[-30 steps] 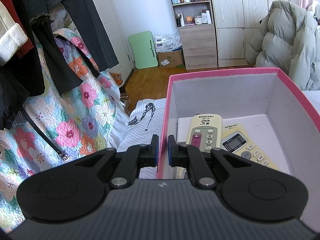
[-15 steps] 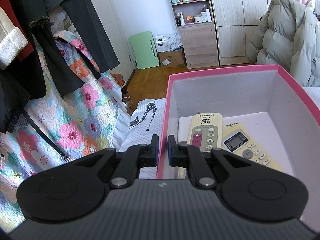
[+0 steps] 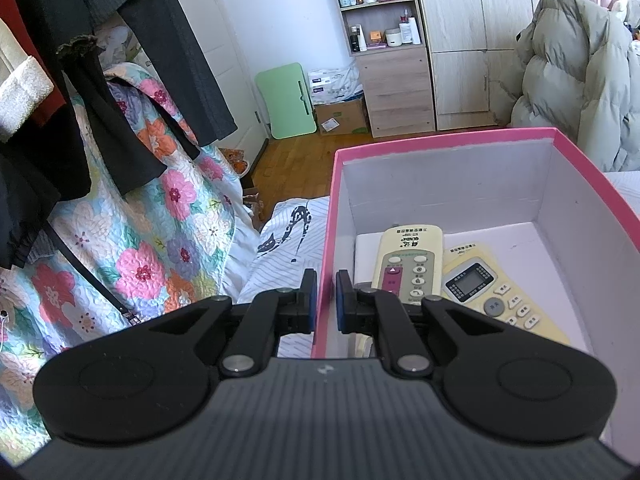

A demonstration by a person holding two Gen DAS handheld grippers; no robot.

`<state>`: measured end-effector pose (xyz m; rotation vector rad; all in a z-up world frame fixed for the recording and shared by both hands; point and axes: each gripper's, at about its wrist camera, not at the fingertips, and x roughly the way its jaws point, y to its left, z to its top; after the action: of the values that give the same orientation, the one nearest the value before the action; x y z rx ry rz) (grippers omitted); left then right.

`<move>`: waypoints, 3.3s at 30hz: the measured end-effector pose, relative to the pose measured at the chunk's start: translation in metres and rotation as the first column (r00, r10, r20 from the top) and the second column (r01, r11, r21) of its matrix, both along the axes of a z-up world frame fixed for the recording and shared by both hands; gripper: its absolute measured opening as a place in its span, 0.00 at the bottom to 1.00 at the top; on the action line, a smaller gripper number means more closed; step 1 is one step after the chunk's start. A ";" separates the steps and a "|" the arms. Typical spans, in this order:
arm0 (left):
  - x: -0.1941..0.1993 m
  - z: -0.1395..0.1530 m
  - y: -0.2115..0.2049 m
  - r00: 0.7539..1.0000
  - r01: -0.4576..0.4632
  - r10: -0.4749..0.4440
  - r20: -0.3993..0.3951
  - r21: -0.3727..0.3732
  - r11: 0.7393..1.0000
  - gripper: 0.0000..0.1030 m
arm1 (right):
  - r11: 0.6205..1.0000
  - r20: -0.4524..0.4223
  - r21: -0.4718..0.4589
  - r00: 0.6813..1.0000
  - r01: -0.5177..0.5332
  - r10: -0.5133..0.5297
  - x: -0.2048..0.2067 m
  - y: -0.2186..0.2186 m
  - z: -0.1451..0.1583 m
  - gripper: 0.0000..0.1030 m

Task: Organize rigid objects
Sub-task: 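Move the right tool to the bed and grasp the white charger, then carry the white charger into the pink box and open the right tool, then move the right tool to the bed and grasp the metal key ring, then carry the keys into the pink box and open the right tool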

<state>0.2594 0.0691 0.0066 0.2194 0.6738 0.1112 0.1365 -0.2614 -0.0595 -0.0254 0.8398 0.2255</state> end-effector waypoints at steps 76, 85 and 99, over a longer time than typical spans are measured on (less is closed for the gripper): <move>0.001 -0.004 0.002 1.000 0.009 -0.009 -0.002 0.011 1.000 0.10 | 0.990 0.110 -0.018 0.984 -0.141 0.142 0.081 0.009 0.050 0.64; 0.002 -0.003 0.001 1.000 0.008 -0.008 -0.002 0.011 1.000 0.10 | 0.993 0.085 -0.041 0.989 -0.115 0.118 0.148 0.011 -0.001 0.52; -0.001 -0.005 0.001 1.000 0.004 -0.004 -0.002 0.019 1.000 0.10 | 0.986 0.224 0.122 0.971 -0.110 0.081 0.111 -0.002 0.026 0.04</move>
<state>0.2587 0.0697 0.0016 0.2393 0.6741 0.1136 0.2480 -0.2631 -0.0337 0.0346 0.6037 0.3634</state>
